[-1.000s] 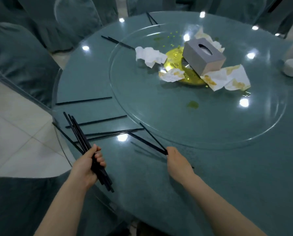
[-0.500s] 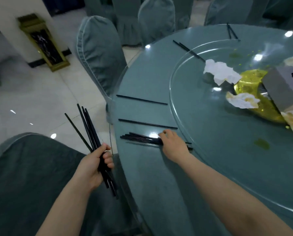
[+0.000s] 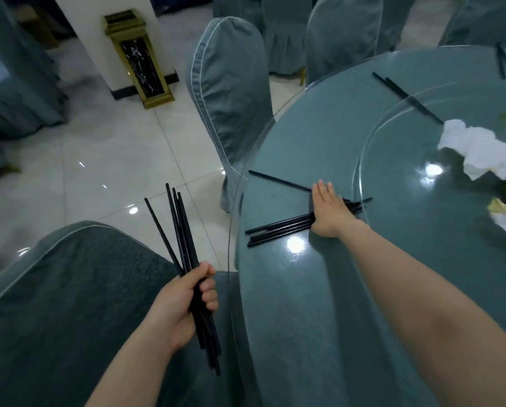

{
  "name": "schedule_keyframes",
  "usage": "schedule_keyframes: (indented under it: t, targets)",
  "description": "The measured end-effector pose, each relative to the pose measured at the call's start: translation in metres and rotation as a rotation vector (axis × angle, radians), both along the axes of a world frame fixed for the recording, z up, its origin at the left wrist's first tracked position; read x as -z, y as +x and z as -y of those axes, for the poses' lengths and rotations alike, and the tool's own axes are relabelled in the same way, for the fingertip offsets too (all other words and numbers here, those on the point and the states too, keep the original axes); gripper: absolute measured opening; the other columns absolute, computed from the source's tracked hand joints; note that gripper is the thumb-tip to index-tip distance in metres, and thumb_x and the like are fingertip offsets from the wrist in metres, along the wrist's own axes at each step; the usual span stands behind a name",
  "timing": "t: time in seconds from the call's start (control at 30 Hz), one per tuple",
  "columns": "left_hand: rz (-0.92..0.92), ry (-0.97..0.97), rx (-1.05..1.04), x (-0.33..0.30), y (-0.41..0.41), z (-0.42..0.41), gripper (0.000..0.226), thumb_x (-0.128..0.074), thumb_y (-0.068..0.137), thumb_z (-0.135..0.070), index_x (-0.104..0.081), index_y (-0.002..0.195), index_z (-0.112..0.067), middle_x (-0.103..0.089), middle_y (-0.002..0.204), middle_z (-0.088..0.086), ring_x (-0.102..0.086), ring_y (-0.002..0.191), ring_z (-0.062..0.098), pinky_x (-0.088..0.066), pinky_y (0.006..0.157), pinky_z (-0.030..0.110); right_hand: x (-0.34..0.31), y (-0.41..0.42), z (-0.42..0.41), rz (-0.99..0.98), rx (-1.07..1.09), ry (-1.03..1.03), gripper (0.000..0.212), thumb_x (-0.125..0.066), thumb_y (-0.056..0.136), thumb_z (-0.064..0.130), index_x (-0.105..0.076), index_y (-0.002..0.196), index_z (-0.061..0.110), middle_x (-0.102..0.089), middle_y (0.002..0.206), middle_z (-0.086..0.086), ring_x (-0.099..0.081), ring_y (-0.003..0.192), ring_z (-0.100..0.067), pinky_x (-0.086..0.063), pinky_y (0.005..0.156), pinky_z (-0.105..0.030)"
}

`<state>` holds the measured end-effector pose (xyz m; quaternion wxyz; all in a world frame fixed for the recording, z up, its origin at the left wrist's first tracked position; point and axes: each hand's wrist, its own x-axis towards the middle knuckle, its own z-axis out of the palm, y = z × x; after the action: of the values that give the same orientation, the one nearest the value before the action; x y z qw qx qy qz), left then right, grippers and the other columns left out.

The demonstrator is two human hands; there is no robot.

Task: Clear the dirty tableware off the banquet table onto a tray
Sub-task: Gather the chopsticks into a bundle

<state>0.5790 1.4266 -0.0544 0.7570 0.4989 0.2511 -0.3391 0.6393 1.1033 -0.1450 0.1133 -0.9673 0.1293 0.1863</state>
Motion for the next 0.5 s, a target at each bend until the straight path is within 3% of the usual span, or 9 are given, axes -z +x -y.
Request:
schedule_keyframes:
  t: [0.1,0.2,0.33,0.5]
  targets:
    - [-0.007,0.014,-0.018,0.004,0.005,-0.002,0.025,-0.048,0.096,-0.020,-0.053,0.074,-0.009,-0.038,0.049,-0.003,-0.036,0.037,0.008,-0.035,0.033,0.019,0.001,0.013,0.005,0.053,0.006,-0.001,0.087,-0.060,0.080,0.021,-0.011,0.150,0.005,-0.015,0.156,-0.014,-0.014,0.143,-0.033,-0.018,0.116,-0.041]
    - [-0.011,0.012,-0.017,0.009,0.006,-0.004,0.025,-0.048,0.096,-0.020,-0.053,0.075,-0.009,-0.038,0.049,-0.003,-0.036,0.037,0.008,-0.035,0.033,0.019,0.000,0.007,0.005,0.151,-0.020,0.012,0.065,-0.061,0.076,0.021,-0.040,0.137,0.011,-0.041,0.131,-0.012,-0.036,0.123,-0.031,-0.034,0.103,-0.036]
    - [-0.027,0.016,0.012,0.015,0.002,-0.007,0.026,-0.048,0.097,-0.021,-0.054,0.075,-0.009,-0.038,0.050,-0.003,-0.036,0.038,0.007,-0.035,0.034,0.019,0.003,-0.023,-0.013,0.195,-0.075,0.065,0.044,-0.059,0.077,0.022,-0.052,0.120,0.015,-0.050,0.117,-0.009,-0.044,0.112,-0.029,-0.040,0.094,-0.036]
    - [-0.041,0.002,0.013,0.012,-0.004,-0.012,0.025,-0.046,0.098,-0.020,-0.053,0.076,-0.008,-0.038,0.048,-0.003,-0.036,0.037,0.007,-0.035,0.034,0.017,0.007,-0.060,-0.038,0.074,-0.023,0.067,0.044,-0.062,0.082,0.040,-0.051,0.116,0.014,-0.048,0.116,-0.008,-0.042,0.112,-0.028,-0.040,0.094,-0.036]
